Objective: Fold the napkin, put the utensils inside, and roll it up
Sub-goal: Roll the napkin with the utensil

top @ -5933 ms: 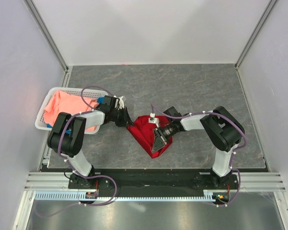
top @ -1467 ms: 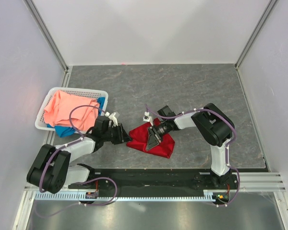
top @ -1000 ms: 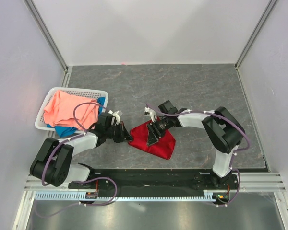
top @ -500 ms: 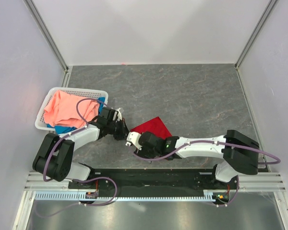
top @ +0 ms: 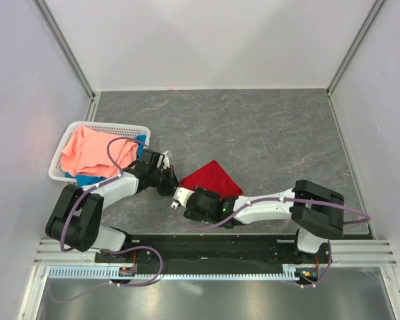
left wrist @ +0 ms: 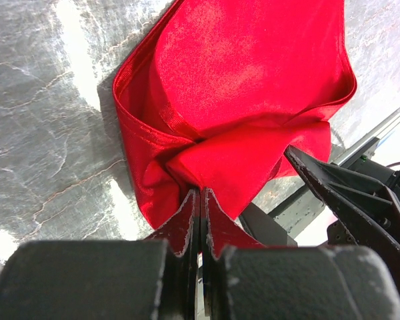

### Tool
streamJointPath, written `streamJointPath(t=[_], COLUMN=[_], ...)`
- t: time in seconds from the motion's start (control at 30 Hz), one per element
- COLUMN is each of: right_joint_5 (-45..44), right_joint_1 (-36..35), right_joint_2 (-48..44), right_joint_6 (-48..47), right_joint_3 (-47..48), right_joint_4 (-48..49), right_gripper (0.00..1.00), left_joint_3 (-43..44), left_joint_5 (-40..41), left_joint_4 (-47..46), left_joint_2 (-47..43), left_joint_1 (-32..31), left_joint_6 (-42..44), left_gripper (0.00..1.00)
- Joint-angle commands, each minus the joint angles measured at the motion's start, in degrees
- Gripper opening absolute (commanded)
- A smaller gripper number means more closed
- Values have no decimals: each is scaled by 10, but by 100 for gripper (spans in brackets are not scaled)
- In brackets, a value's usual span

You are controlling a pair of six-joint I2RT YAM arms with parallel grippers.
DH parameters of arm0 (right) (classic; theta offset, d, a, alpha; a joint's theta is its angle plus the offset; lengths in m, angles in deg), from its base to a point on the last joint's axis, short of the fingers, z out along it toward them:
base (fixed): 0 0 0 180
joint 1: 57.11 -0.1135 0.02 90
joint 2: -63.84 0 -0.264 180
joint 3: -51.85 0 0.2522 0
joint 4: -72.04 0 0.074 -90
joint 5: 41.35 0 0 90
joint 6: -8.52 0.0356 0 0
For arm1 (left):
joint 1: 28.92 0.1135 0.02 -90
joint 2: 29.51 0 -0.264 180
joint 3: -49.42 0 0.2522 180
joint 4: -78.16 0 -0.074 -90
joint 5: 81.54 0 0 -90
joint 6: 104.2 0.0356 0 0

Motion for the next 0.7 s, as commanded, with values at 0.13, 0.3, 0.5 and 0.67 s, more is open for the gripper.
streamJointPath(t=[0.13, 0.3, 0.5, 0.67], right_joint_5=[-1, 64, 169, 283], right_joint_1=[9, 39, 79, 117], right_joint_2=[8, 13, 30, 71], right_joint_6=[-51, -53, -61, -74], right_joint_3=[-10, -10, 8, 67], right_joint_4=[6, -5, -50, -110], right_gripper=[72, 72, 70, 67], left_joint_3=[28, 30, 36, 48], left_joint_5=[-26, -25, -37, -49], left_joint_4=[12, 17, 17, 18], left_joint_2=[25, 22, 28, 39], left_joint_1=[-1, 0, 0, 0], left_joint_6=[13, 16, 28, 47], left_gripper=[2, 2, 2, 2])
